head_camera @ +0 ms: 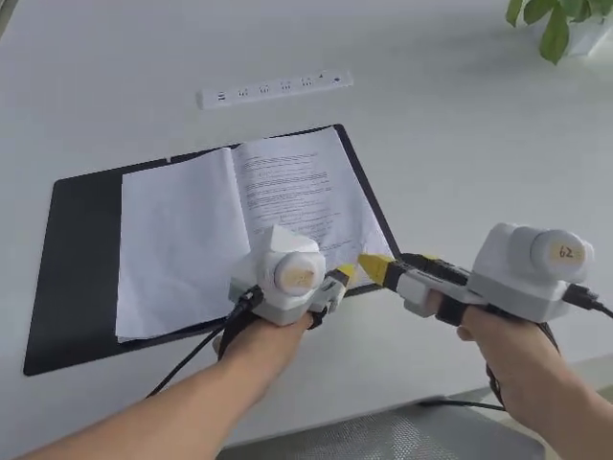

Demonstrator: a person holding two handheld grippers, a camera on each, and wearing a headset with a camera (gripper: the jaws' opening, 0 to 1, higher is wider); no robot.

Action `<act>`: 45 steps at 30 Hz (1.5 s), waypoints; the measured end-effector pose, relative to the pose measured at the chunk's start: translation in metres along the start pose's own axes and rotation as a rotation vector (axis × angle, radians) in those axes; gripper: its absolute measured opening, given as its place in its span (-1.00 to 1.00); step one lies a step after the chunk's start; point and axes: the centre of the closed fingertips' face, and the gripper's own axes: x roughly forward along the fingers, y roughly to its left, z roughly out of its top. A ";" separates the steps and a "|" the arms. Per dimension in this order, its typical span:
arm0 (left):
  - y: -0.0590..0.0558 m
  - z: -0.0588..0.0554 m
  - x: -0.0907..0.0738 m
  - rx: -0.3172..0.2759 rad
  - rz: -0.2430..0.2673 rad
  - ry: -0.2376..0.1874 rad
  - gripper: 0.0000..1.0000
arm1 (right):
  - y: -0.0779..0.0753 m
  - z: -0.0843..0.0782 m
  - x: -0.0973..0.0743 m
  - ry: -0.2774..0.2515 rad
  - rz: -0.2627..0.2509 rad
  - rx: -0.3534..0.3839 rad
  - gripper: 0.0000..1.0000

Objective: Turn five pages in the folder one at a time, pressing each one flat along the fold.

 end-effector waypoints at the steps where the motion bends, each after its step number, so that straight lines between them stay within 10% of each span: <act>1: 0.000 0.000 0.000 -0.003 0.003 -0.002 0.04 | -0.001 0.000 0.000 -0.002 -0.001 0.002 -0.12; 14: 0.002 -0.003 0.001 -0.003 0.006 -0.072 0.02 | -0.002 -0.007 0.001 0.006 0.005 0.009 -0.13; 45: -0.004 -0.003 0.001 0.033 -0.016 -0.074 -0.36 | 0.001 -0.009 0.004 0.008 0.003 0.034 -0.13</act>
